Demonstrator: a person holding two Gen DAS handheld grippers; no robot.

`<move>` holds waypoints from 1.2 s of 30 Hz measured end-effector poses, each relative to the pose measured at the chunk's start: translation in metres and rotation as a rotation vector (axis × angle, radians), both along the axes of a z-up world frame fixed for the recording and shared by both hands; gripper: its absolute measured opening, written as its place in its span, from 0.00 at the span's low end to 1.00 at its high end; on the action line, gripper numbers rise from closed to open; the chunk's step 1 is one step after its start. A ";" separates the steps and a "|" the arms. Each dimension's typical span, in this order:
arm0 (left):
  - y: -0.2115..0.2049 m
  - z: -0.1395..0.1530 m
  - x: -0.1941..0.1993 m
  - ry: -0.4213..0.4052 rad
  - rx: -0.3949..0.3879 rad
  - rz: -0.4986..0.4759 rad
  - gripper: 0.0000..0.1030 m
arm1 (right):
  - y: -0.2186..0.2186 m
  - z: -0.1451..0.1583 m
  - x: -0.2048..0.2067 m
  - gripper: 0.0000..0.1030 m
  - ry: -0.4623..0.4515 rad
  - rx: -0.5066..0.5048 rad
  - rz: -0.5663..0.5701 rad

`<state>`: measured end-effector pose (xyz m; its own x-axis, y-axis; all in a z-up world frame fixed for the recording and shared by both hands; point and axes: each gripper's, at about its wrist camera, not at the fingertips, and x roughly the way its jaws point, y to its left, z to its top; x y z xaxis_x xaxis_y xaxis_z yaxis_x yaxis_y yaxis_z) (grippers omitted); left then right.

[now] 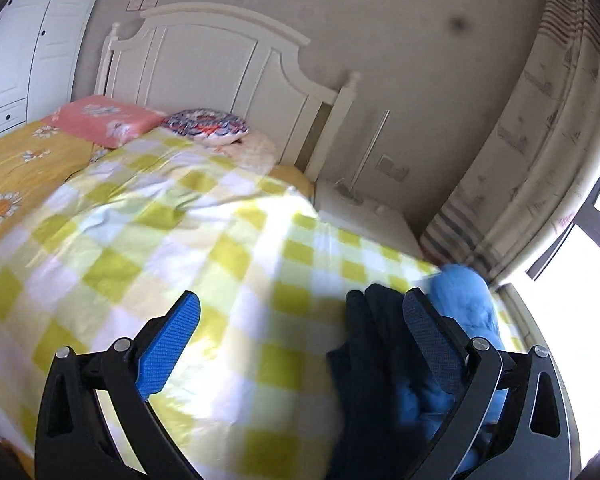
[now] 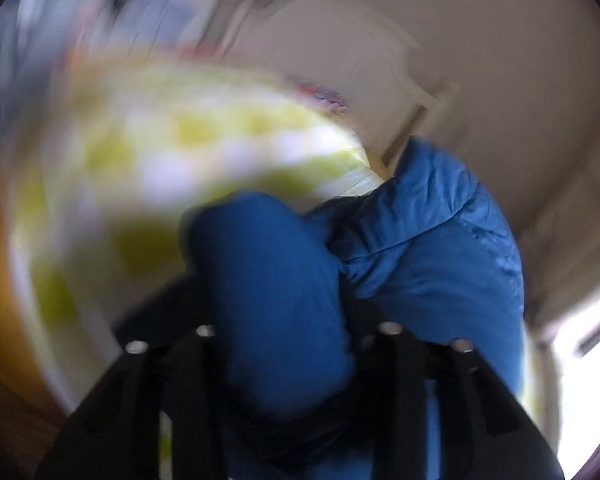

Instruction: Fold large clothes

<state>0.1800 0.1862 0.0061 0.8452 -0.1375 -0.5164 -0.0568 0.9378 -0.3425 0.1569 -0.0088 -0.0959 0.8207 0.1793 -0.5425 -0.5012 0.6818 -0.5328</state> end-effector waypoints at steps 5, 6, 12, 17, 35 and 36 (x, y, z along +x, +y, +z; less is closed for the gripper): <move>-0.026 -0.010 0.003 0.030 0.093 -0.127 0.95 | -0.001 -0.005 -0.018 0.37 -0.053 -0.003 0.028; -0.035 -0.009 0.006 0.028 0.104 -0.152 0.95 | -0.006 -0.002 -0.020 0.34 -0.061 0.023 0.033; -0.133 0.015 0.028 -0.027 0.234 -0.364 0.95 | -0.027 0.021 -0.058 0.27 -0.163 0.147 0.076; -0.197 0.036 0.031 -0.068 0.416 -0.474 0.96 | -0.033 0.017 -0.066 0.30 -0.147 0.174 0.116; -0.154 -0.108 0.123 0.182 0.312 -0.361 0.96 | -0.135 0.052 -0.101 0.69 -0.025 0.410 0.241; -0.154 -0.109 0.123 0.177 0.313 -0.357 0.96 | -0.153 0.059 -0.095 0.69 -0.019 0.478 0.211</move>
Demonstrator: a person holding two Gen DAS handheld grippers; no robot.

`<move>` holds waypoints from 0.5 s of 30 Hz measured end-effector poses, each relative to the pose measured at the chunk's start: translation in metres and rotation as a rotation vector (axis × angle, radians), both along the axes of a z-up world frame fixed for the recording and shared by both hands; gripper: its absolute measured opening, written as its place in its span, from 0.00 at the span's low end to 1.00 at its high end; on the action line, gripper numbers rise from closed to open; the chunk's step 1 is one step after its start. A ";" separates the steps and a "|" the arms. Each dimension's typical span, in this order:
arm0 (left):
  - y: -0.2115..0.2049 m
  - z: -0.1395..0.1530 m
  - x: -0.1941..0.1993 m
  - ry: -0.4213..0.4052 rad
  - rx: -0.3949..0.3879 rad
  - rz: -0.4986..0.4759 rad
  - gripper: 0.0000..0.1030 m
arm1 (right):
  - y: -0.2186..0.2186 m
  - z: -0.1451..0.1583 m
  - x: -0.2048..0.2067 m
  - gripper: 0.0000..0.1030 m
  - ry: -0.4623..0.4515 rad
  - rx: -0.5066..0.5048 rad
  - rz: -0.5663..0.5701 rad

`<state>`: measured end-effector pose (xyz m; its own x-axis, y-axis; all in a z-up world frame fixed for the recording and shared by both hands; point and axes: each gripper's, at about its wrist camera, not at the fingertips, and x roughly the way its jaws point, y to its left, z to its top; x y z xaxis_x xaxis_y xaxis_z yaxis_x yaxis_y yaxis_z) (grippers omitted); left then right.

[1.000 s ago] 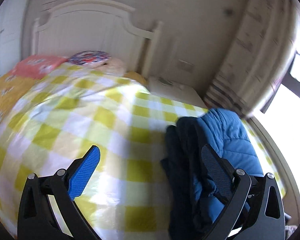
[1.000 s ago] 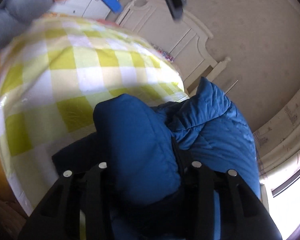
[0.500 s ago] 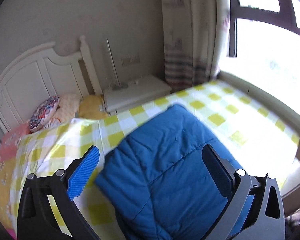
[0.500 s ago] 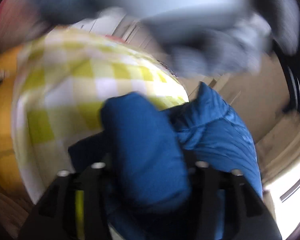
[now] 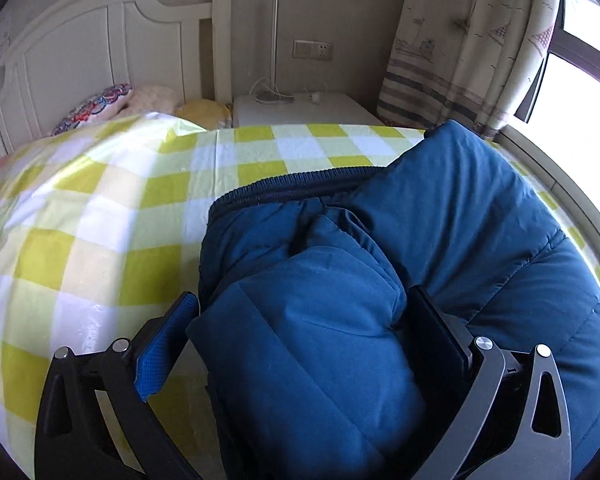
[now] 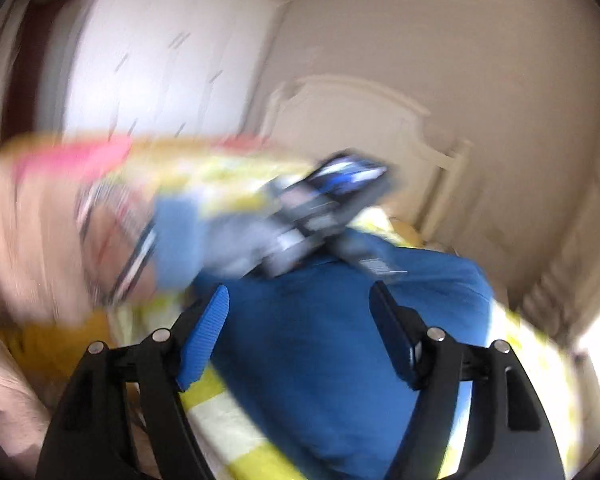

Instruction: Fold large clothes

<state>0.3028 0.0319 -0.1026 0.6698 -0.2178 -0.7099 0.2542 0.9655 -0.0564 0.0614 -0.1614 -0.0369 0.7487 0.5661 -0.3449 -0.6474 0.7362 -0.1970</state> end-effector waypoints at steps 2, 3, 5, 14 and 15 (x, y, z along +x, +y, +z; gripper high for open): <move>0.002 -0.002 0.001 -0.004 -0.013 0.004 0.96 | -0.036 0.011 0.011 0.69 0.040 0.135 -0.066; 0.004 -0.002 0.002 -0.006 -0.021 0.008 0.96 | -0.051 0.011 0.016 0.66 0.055 0.167 -0.116; 0.004 0.001 0.003 -0.010 -0.030 0.015 0.96 | -0.055 0.001 0.029 0.64 0.104 0.154 -0.157; -0.011 0.046 -0.017 -0.099 0.172 0.084 0.96 | -0.024 -0.059 0.057 0.71 0.192 -0.055 -0.115; -0.013 0.066 -0.024 -0.145 0.174 0.101 0.96 | -0.023 -0.060 0.060 0.71 0.194 -0.049 -0.116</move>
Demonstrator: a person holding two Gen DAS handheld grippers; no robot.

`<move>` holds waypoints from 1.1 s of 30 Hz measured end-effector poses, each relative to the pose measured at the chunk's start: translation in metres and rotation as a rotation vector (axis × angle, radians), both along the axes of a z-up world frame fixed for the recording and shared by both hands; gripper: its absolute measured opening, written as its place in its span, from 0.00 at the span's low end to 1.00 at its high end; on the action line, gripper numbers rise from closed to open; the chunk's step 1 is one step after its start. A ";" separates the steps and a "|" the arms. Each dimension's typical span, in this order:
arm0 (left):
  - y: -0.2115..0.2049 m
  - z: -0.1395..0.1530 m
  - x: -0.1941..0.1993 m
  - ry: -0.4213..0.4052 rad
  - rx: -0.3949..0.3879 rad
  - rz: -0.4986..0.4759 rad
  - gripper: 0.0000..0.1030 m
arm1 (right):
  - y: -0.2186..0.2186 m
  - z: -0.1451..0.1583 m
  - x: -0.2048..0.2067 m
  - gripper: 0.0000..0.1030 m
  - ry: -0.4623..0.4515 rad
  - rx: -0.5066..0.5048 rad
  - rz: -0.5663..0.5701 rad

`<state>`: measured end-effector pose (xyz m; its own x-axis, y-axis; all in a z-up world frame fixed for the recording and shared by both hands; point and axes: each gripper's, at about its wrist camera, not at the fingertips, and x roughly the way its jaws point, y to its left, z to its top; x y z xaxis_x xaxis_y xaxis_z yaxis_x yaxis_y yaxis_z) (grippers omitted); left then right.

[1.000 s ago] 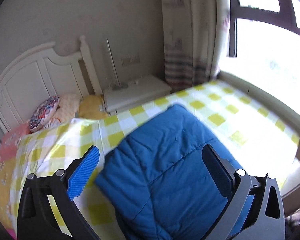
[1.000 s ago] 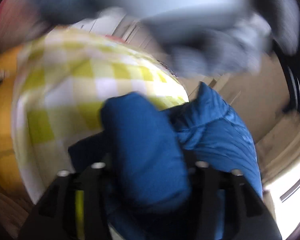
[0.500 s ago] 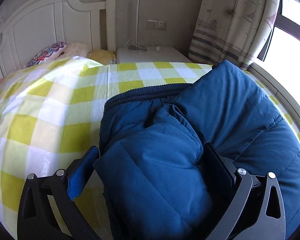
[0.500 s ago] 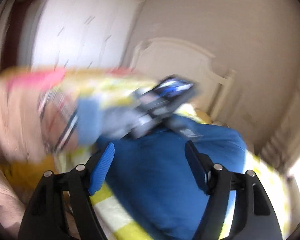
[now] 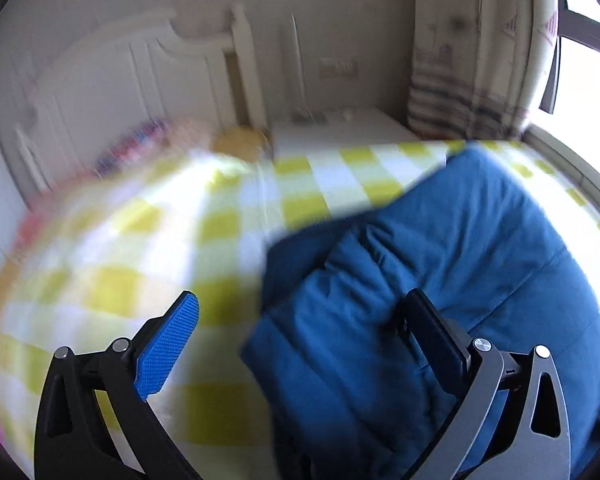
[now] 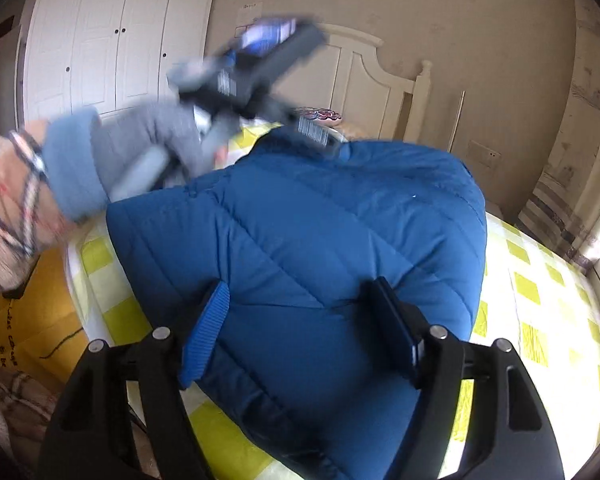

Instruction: Fold large clothes

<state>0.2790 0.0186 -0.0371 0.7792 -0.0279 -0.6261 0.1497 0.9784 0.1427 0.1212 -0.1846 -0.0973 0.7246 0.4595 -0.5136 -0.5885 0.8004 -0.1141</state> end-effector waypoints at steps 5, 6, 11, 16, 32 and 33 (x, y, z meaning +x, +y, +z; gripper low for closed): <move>-0.023 0.063 -0.013 -0.090 -0.094 -0.020 0.96 | 0.008 -0.001 0.002 0.71 -0.001 -0.008 0.003; -0.030 0.065 -0.010 -0.077 -0.100 -0.034 0.96 | 0.006 0.000 -0.001 0.71 -0.003 -0.007 0.003; -0.061 -0.024 0.046 0.208 0.013 0.009 0.96 | 0.007 0.007 -0.020 0.71 -0.014 -0.004 0.014; -0.027 -0.047 0.056 0.263 -0.159 0.034 0.96 | 0.006 0.017 -0.030 0.71 -0.022 -0.011 0.093; 0.017 -0.043 0.038 0.168 -0.332 0.185 0.96 | -0.058 0.065 0.203 0.38 0.099 0.129 -0.037; 0.021 -0.046 0.040 0.181 -0.350 0.189 0.96 | -0.049 0.060 0.217 0.38 0.117 0.111 -0.022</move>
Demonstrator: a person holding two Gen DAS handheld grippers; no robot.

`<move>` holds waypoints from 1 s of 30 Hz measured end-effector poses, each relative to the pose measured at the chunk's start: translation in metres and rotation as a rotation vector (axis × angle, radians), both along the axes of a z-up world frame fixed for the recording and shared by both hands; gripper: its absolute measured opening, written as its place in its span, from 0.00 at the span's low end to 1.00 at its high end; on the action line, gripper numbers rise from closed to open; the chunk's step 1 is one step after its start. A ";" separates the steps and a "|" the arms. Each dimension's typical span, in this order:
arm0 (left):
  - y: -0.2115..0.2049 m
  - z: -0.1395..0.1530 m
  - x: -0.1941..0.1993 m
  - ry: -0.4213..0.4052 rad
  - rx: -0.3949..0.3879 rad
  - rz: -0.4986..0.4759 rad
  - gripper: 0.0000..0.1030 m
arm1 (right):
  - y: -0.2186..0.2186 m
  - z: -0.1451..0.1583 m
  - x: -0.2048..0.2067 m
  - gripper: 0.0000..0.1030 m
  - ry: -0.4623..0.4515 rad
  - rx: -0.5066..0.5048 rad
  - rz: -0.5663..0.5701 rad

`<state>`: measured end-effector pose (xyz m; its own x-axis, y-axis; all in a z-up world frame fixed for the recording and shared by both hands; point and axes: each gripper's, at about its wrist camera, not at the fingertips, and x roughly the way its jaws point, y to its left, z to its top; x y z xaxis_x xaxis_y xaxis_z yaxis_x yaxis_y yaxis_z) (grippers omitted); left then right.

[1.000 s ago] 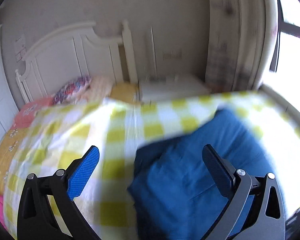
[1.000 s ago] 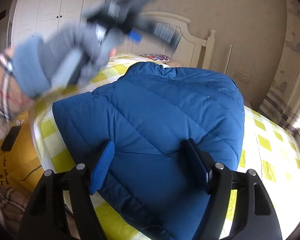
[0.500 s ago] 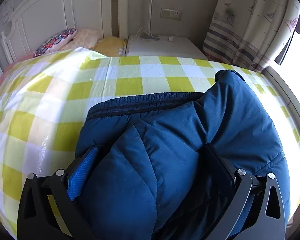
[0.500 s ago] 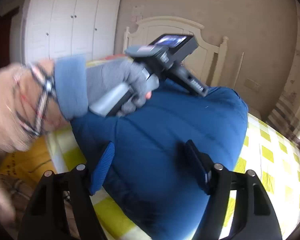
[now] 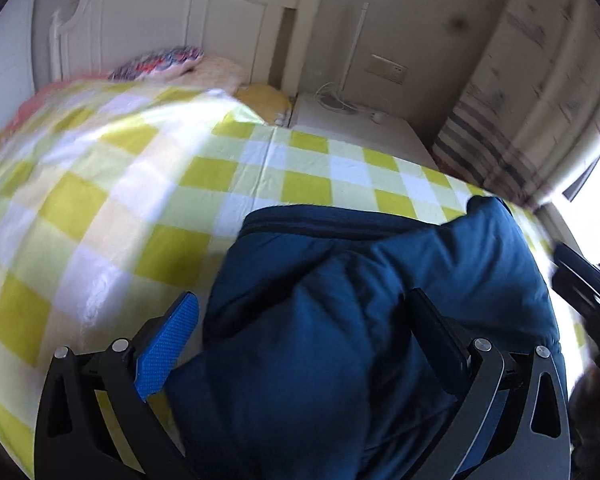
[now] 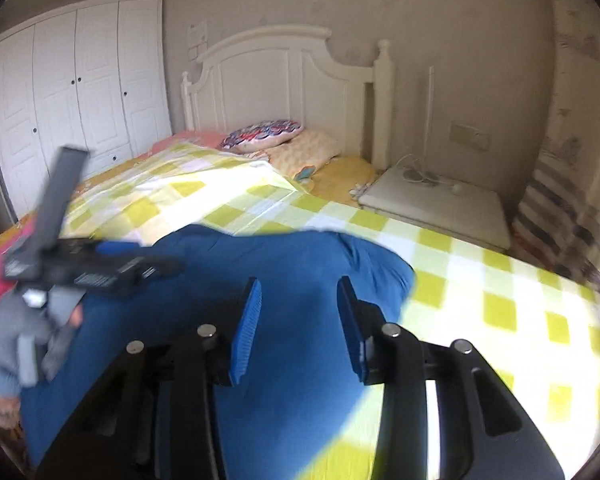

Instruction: Fold large clothes

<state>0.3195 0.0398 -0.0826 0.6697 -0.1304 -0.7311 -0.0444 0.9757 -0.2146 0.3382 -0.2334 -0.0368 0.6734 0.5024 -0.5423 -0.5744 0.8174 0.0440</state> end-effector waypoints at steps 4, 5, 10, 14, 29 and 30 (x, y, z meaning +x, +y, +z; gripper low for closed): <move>0.010 -0.013 0.015 0.086 -0.061 -0.004 0.96 | 0.042 -0.043 0.052 0.43 0.137 -0.128 0.055; 0.013 -0.016 0.019 0.104 -0.074 0.000 0.96 | 0.043 -0.043 0.059 0.43 0.153 -0.118 0.058; 0.016 -0.022 0.020 0.118 -0.114 -0.008 0.96 | 0.042 -0.035 0.056 0.44 0.132 -0.167 0.086; 0.015 -0.020 0.018 0.109 -0.105 -0.007 0.96 | 0.015 0.000 0.050 0.44 0.042 -0.048 -0.003; 0.017 -0.023 0.022 0.130 -0.109 0.004 0.96 | 0.008 -0.039 0.093 0.46 0.230 -0.035 -0.049; 0.016 -0.023 0.022 0.129 -0.105 0.004 0.96 | 0.009 -0.029 0.089 0.47 0.189 -0.063 -0.067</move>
